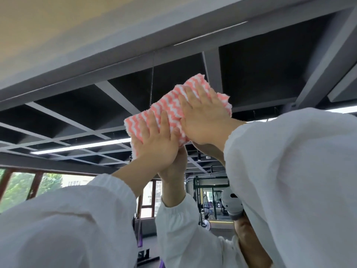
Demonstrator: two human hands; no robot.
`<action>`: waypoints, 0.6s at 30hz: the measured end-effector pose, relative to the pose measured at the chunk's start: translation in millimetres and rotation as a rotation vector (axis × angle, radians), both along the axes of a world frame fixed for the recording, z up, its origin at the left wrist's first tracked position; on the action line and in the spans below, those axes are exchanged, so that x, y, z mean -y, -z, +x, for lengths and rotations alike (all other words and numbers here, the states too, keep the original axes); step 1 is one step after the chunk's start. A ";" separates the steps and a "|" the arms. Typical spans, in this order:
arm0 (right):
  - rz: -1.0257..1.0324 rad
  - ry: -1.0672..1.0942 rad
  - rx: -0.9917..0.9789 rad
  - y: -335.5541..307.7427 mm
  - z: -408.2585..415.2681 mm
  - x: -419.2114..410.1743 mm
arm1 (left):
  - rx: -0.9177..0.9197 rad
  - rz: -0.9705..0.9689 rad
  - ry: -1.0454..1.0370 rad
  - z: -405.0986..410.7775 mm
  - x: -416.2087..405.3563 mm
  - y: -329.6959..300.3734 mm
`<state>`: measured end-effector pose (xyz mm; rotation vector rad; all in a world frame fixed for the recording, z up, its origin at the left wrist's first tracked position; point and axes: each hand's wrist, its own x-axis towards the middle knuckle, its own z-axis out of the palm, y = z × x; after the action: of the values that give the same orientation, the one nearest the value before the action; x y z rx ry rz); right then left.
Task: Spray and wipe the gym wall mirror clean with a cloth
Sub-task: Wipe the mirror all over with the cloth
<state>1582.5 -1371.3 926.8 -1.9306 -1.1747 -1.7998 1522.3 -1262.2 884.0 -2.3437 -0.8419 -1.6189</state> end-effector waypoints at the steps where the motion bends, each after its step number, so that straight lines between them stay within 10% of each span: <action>1: -0.004 0.005 0.006 2.5 6.2 11.6 | 0.015 -0.034 0.023 4.6 16.5 3.9; 18: -0.059 0.353 -0.155 56.7 106.6 243.9 | -0.081 0.137 0.211 104.8 223.0 38.0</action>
<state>1689.1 -1615.3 870.2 -2.3855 -0.8897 -1.7472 1627.0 -1485.2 846.0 -2.4489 -0.4652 -1.5874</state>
